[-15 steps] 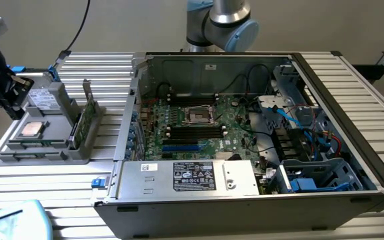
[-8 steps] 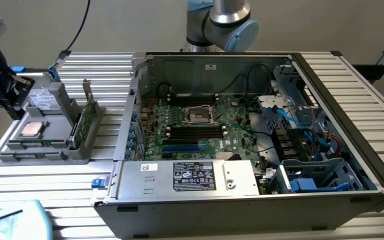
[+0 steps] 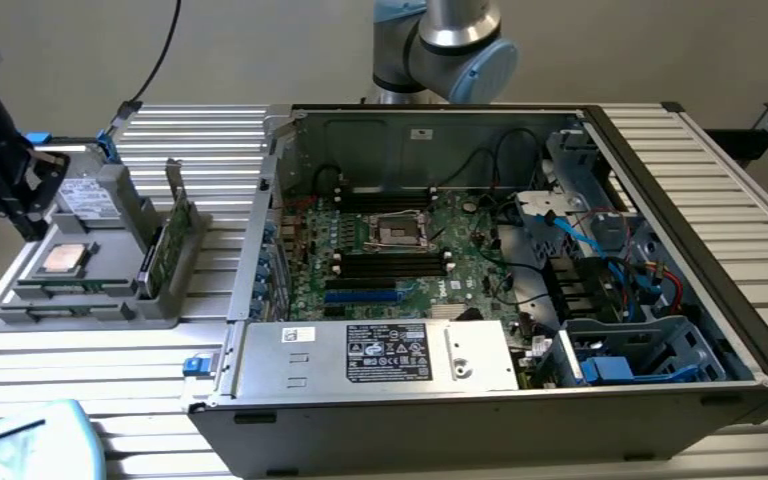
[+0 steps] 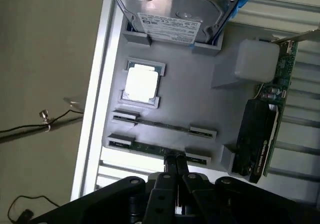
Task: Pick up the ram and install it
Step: 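Pick up the ram and move it above insertion slot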
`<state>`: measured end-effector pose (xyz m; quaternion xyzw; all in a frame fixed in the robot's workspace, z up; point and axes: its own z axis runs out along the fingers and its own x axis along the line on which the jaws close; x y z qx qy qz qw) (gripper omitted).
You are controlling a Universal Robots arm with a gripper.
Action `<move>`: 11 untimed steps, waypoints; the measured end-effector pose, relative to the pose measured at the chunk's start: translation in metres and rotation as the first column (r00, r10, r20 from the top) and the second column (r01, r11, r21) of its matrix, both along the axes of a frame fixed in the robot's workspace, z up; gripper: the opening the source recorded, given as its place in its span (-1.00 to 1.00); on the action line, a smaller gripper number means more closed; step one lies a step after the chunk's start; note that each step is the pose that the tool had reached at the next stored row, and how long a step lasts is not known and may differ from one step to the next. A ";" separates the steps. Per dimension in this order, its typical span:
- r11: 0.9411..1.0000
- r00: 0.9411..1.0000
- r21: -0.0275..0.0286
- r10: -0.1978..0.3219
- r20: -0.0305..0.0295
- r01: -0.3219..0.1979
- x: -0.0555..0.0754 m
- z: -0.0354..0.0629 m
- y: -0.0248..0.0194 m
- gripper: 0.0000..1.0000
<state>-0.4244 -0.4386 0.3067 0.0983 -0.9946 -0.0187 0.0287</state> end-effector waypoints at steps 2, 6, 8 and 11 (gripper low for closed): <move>0.999 0.999 0.000 0.035 0.000 -0.035 0.000 -0.0002 0.0000 -0.80; 0.994 0.994 0.000 0.107 0.000 -0.107 0.000 -0.0006 0.0000 -0.80; 0.990 0.990 0.000 0.145 0.000 -0.145 0.000 -0.0009 0.0000 -0.80; 0.980 0.980 0.000 0.198 0.000 -0.198 0.000 -0.0012 0.0000 -0.80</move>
